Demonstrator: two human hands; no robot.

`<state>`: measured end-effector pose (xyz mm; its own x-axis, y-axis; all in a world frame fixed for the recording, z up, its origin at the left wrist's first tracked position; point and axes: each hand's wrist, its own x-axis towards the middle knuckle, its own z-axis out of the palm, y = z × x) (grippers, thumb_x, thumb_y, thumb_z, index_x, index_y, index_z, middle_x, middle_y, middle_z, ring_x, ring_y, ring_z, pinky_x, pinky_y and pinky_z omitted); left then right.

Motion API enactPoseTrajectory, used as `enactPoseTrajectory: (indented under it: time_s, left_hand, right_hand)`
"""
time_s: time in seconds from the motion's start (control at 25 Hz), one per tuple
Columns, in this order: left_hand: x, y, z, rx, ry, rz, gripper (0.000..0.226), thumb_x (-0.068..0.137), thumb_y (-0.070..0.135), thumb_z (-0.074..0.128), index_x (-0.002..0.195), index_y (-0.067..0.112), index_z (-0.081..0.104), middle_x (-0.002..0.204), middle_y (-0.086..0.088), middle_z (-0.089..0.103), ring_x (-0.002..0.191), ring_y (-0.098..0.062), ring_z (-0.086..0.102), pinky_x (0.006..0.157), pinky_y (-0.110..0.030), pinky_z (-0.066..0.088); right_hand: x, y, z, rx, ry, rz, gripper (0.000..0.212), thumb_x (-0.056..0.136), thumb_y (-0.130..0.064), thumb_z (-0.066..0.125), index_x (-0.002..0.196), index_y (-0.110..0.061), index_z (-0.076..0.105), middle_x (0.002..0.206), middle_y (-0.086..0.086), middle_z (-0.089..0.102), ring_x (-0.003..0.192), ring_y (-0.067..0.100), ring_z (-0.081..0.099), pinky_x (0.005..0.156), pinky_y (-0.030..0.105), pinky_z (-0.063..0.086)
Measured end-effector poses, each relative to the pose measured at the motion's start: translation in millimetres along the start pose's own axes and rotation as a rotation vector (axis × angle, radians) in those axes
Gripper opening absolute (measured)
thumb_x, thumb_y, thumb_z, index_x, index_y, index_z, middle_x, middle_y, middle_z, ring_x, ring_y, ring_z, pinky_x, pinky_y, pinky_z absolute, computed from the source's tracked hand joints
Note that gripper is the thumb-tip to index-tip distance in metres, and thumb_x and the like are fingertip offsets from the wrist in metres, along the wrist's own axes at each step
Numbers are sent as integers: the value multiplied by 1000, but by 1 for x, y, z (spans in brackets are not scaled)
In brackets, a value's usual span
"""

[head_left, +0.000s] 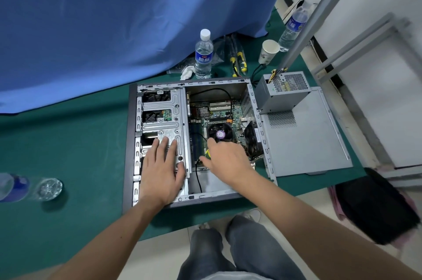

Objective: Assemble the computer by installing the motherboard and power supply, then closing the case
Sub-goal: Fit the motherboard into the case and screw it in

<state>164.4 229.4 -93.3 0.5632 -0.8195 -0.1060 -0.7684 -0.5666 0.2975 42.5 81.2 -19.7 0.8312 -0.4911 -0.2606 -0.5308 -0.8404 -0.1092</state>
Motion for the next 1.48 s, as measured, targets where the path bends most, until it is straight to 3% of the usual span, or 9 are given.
enactPoseTrajectory:
  time_s: [0.24,0.4,0.52,0.6,0.76,0.96,1.08,1.32,1.48]
  left_hand:
    - [-3,-3,0,-11,2,-4,66,95,47,27,153,16,34,160,-11,29,150,-29,13,120,-48,20]
    - [-3,2,-7,-17,-16,-7,69,95,49,22,153,15,34,160,-10,28,150,-29,12,121,-46,18]
    - [-4,6,-11,2,-22,4,72,94,49,19,153,12,36,160,-13,29,150,-31,13,123,-44,14]
    - [-3,10,-14,17,-17,-5,71,94,47,19,149,9,41,157,-16,33,148,-33,17,123,-44,14]
    - [16,30,-16,18,-21,-51,61,98,46,17,139,9,43,149,-20,38,146,-33,22,121,-48,18]
    - [62,58,-13,52,-51,-66,68,103,51,19,158,11,11,164,-16,8,153,-27,-3,124,-42,-1]
    - [100,59,-14,87,-36,-132,72,103,51,27,159,12,5,165,-15,-3,152,-28,-9,121,-44,-6]
    - [125,56,8,74,41,-293,84,92,34,58,158,13,10,166,-11,4,152,-28,0,123,-50,4]
    - [122,52,14,41,98,-266,84,82,37,54,155,13,21,162,-11,18,149,-31,13,119,-54,12]
  right_hand:
    - [0,13,-13,119,-19,208,46,98,-58,45,93,-13,53,60,-3,50,57,19,54,47,30,39]
    - [-36,46,-24,518,206,479,33,95,-51,50,89,-18,56,62,-5,61,55,12,58,50,26,45]
    - [-61,85,-29,1228,166,781,28,91,-33,58,101,-7,64,71,5,69,55,13,59,52,26,48]
    - [-71,108,-31,1508,60,812,25,91,-21,57,104,-1,64,74,11,72,54,14,59,54,26,49]
    - [-73,141,-24,1693,-5,750,21,93,-11,54,110,0,60,86,18,73,66,20,67,62,32,55]
    - [-60,179,-10,1705,-104,735,18,81,5,41,87,-2,57,78,16,65,64,22,65,62,32,56]
    - [-51,195,5,1487,-162,776,13,76,5,44,79,-8,48,65,11,56,59,26,53,60,34,46]
    - [-29,204,69,1122,-88,837,33,88,-30,64,63,-15,48,56,3,49,51,20,44,56,27,36]
    - [-1,202,97,931,-80,821,25,90,-18,64,66,-13,61,59,3,59,53,17,51,50,27,38]
